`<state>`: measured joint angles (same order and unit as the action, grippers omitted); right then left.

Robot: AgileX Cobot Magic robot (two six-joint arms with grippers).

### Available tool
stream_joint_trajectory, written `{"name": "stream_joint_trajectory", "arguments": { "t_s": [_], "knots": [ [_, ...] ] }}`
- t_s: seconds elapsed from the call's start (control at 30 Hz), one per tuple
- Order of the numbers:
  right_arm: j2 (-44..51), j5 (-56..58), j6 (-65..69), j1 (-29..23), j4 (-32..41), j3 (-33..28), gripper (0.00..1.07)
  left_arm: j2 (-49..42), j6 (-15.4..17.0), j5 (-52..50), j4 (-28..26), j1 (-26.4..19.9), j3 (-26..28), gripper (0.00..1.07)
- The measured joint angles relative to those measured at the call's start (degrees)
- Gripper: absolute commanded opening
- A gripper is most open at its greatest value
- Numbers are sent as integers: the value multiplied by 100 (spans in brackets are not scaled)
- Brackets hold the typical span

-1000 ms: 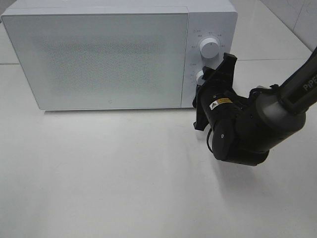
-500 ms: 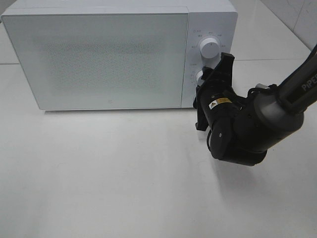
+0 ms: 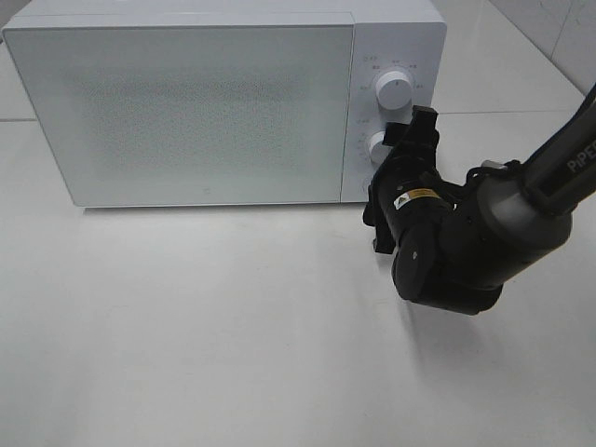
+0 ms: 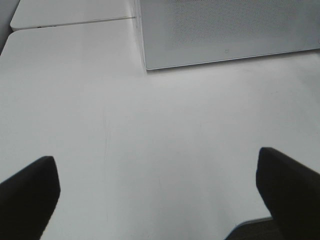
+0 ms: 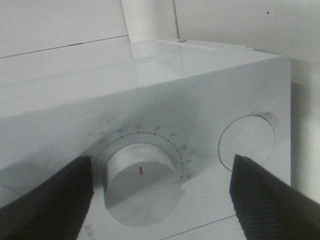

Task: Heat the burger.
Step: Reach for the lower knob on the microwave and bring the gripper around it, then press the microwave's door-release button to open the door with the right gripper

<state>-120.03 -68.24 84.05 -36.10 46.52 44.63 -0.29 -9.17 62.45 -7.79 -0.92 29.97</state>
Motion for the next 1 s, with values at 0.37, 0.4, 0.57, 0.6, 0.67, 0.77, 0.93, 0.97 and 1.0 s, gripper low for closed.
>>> {"name": "stream_joint_trajectory", "arguments": {
  "t_s": [0.37,0.4,0.57,0.6,0.67,0.77,0.93,0.97,1.0],
  "knots": [
    [246,-109,-160,34,-670,-453,76,0,0,0,0,0,0,100],
    [344,-109,-183,34,-842,-642,76,0,0,0,0,0,0,100],
    [584,-109,-201,34,-1226,-1152,75,0,0,0,0,0,0,100],
    [636,-109,-218,34,-1283,-1272,75,0,0,0,0,0,0,100],
    [796,-109,-304,34,-1369,-1473,75,0,0,0,0,0,0,100],
    [1066,-109,-498,34,-1501,-1788,75,0,0,0,0,0,0,100],
    [1576,-109,-980,34,-1633,-2131,75,0,0,0,0,0,0,100],
    [1874,17,-1381,46,-1650,-2206,75,0,0,0,0,0,0,100],
    [2045,166,-1576,52,-1667,-2212,75,0,0,0,0,0,0,100]
  ]
}}
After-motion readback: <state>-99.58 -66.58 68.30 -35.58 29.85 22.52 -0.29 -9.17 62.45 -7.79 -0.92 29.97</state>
